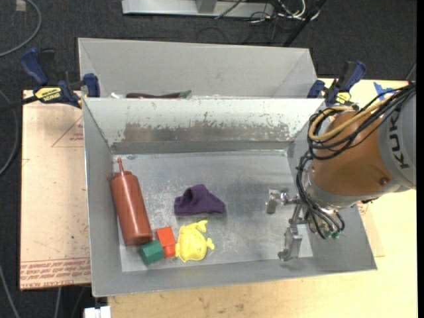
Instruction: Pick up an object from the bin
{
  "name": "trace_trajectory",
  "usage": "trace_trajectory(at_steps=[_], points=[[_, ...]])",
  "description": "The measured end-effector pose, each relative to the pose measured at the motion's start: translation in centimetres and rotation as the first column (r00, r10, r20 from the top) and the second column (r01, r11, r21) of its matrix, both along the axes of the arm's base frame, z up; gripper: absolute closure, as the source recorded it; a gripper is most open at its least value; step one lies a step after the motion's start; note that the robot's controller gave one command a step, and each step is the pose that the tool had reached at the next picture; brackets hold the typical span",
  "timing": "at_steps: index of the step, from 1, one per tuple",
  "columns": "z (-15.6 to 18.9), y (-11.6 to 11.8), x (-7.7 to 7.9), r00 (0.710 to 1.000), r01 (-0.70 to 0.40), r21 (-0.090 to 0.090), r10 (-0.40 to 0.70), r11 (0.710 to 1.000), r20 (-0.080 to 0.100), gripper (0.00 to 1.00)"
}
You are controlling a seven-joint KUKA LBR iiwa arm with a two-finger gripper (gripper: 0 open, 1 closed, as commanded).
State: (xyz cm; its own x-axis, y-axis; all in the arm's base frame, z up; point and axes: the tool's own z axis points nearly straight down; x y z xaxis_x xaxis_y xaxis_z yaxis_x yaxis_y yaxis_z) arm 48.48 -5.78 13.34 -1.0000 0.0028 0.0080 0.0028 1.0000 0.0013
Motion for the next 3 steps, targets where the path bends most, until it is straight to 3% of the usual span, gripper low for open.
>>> trace_trajectory(at_steps=[1,2,3], points=[[0.4,0.0,0.2,1.0,-0.002,-0.001,0.002,1.0,0.008,0.0],[-1.3,3.3,1.8,0.997,-0.071,-0.002,0.071,0.997,0.009,0.0],[-4.4,6.3,2.4,0.998,-0.068,0.001,0.068,0.998,0.011,0.0]])
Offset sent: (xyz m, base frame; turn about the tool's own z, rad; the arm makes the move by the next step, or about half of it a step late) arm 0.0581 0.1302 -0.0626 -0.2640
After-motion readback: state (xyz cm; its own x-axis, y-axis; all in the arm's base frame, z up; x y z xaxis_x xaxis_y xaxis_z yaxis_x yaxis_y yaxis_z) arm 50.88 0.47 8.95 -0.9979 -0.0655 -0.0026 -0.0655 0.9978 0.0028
